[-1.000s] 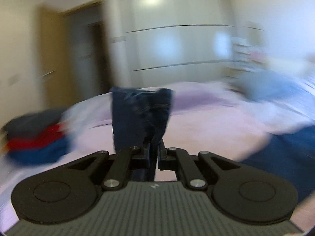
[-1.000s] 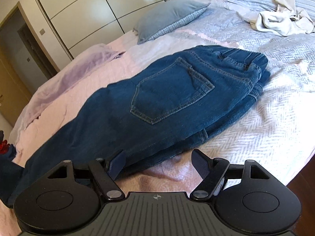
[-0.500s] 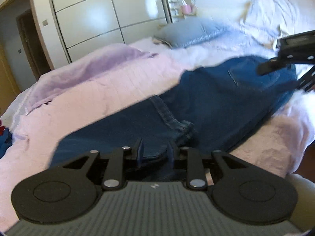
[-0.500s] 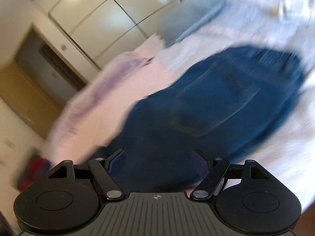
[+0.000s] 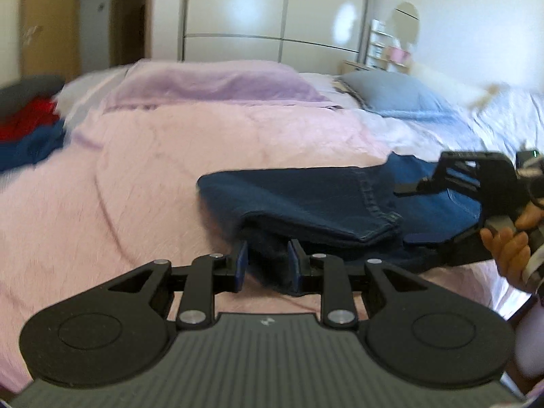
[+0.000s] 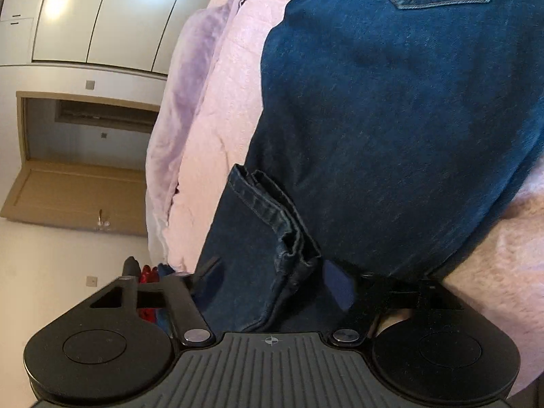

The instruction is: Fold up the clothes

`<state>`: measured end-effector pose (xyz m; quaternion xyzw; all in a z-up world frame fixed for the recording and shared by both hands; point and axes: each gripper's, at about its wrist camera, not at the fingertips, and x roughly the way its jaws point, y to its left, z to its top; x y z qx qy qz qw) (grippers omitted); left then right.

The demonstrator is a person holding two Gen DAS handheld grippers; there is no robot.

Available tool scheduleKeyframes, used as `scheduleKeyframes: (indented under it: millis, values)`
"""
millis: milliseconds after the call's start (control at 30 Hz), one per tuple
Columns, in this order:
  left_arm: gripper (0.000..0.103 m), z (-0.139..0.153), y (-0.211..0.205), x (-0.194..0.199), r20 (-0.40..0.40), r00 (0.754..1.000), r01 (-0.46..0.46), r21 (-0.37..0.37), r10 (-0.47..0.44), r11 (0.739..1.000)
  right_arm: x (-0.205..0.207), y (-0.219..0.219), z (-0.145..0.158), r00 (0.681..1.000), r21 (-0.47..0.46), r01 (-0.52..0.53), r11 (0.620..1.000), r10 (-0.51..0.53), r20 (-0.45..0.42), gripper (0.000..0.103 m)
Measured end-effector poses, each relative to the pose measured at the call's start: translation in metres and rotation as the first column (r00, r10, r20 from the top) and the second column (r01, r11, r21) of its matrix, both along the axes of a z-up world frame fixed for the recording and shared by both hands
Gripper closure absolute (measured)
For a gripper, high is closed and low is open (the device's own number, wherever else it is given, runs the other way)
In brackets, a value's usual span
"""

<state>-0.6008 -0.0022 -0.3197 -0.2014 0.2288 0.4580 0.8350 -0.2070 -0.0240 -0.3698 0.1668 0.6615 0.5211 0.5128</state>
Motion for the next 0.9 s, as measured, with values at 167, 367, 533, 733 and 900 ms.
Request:
scheduleKeyframes:
  millis: [167,367,533,733,900]
  values:
    - [0.071,-0.005,0.011,-0.013,0.118,0.991,-0.044,-0.092,0.055,0.995,-0.014,0.013,-0.007,1.0,-0.038,0.01,0.999,-0.009,0.018,0.039]
    - [0.069,-0.022,0.027,-0.014,0.266,0.952,-0.089,-0.235,0.152,0.968,-0.02,0.018,-0.014,0.999,-0.021,0.024,0.999,-0.024,0.023,0.047]
    - [0.069,-0.037,0.038,-0.017,0.327,0.902,-0.167,-0.337,0.281,0.926,-0.018,0.014,-0.024,1.0,-0.011,0.031,0.999,-0.031,-0.006,0.078]
    - [0.098,-0.033,0.039,-0.027,0.323,0.879,-0.248,-0.316,0.35,0.916,-0.019,-0.006,0.002,0.992,0.206,0.04,0.978,-0.063,0.107,0.094]
    - [0.096,-0.029,0.017,0.03,-0.115,0.988,-0.1,0.054,0.106,0.994,-0.008,-0.041,0.033,0.932,0.336,0.025,0.942,-0.143,0.332,0.094]
